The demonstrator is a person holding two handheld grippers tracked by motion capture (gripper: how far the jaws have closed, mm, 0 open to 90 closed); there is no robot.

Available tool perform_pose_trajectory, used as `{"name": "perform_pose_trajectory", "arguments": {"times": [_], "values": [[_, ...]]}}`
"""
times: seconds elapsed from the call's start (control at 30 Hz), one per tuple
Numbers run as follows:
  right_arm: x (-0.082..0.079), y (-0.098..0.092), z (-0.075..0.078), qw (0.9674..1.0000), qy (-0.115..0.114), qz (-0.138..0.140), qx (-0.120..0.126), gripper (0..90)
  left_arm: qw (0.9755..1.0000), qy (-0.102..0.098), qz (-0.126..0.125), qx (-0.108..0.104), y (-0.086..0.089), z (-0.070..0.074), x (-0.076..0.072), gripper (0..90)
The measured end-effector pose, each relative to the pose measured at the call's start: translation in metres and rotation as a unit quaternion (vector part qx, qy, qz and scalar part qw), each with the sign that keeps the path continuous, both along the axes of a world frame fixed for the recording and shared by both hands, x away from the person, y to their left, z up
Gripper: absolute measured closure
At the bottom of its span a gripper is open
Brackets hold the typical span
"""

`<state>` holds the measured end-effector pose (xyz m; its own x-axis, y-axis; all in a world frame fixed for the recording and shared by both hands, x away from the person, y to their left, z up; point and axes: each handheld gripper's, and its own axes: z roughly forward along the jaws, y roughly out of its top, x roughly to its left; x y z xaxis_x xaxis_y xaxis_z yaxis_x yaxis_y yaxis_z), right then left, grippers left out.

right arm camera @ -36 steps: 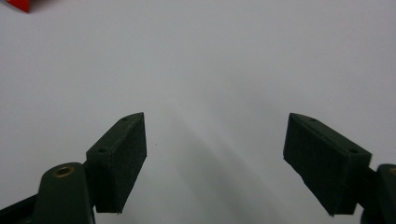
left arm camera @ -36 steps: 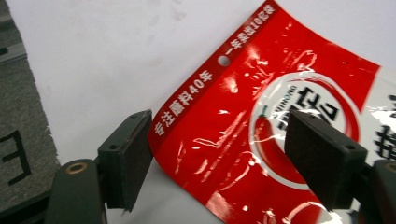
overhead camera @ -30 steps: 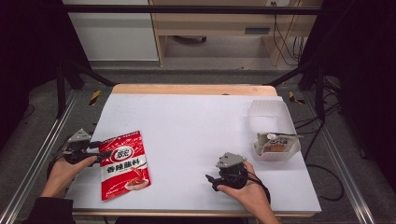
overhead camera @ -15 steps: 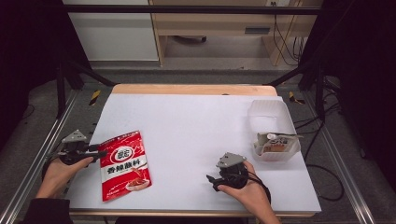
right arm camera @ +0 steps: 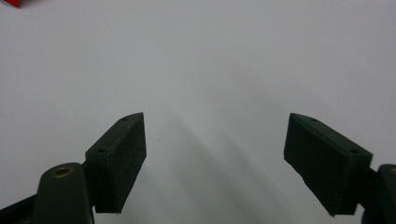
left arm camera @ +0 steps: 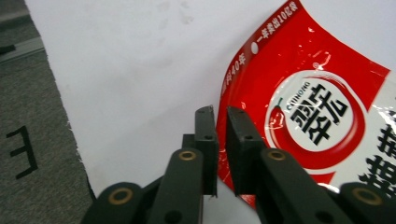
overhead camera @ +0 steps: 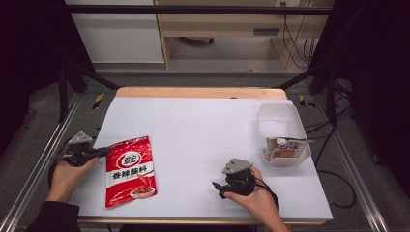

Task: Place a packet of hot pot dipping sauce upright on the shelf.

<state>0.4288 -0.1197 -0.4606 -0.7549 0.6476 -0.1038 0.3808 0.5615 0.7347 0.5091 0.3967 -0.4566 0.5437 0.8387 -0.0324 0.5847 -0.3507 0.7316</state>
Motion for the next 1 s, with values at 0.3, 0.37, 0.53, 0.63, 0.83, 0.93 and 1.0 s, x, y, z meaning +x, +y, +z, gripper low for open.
{"name": "perform_pose_trajectory", "arguments": {"times": [0.3,0.37,0.53,0.63,0.83,0.93,1.0], "values": [[0.0,0.0,0.0,1.0,-0.001,0.0,0.001,21.0,1.0,-0.004,-0.004,0.001,-0.002,0.005,-0.002,90.0],[0.0,0.0,0.0,1.0,-0.001,-0.001,0.001,20.9,0.9999,-0.011,-0.008,-0.008,-0.003,0.01,-0.004,90.0],[0.001,0.002,0.003,1.0,-0.005,-0.003,0.008,20.8,0.9993,-0.029,-0.021,-0.012,-0.009,0.024,-0.009,90.0],[0.003,0.005,0.006,0.9999,-0.009,-0.002,0.009,20.8,0.9987,-0.037,-0.033,-0.011,-0.017,0.03,-0.009,90.0],[0.007,0.014,0.014,0.9998,-0.016,0.01,-0.001,20.8,0.9978,-0.049,-0.045,-0.002,-0.029,0.04,-0.01,90.0],[0.01,0.019,0.018,0.9997,-0.02,0.012,-0.003,21.0,0.9974,-0.054,-0.049,-0.002,-0.032,0.042,-0.011,90.0],[0.013,0.022,0.02,0.9996,-0.023,0.016,-0.004,21.0,0.997,-0.056,-0.053,-0.006,-0.034,0.043,-0.011,90.0]]}}
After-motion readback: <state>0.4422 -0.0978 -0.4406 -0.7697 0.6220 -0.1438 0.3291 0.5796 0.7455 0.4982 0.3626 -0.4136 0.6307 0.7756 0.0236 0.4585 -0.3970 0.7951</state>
